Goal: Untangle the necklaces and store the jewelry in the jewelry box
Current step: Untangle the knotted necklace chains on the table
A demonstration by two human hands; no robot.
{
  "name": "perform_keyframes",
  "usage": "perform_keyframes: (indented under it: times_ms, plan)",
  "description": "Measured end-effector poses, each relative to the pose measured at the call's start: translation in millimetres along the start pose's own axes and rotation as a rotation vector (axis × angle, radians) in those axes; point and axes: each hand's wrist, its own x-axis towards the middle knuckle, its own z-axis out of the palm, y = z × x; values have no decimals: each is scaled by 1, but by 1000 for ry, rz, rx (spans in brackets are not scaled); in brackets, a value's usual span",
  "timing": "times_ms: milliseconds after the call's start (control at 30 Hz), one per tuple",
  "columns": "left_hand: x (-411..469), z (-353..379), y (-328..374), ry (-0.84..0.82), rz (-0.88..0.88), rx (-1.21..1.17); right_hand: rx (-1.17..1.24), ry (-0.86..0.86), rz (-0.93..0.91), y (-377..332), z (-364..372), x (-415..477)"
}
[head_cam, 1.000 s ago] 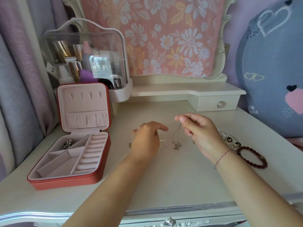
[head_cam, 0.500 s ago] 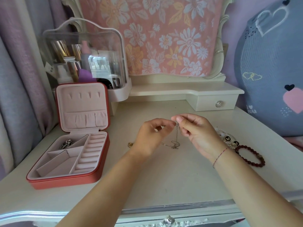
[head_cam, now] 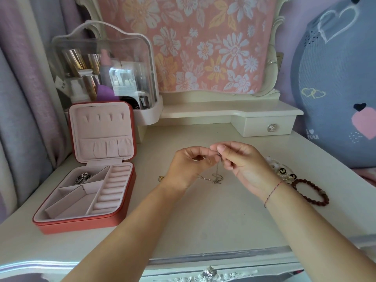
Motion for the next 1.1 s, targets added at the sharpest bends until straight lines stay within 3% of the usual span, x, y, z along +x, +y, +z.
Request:
perform_keyframes:
  times_ms: [600, 867, 1100]
  plan:
    - [2, 2, -4, 21, 43, 50, -20, -25, 12, 3, -2, 1]
    - [0, 2, 5, -101, -98, -11, -8, 24, 34, 2, -4, 2]
    - [-5, 4, 5, -152, -69, 58, 3, 33, 19, 2, -4, 1]
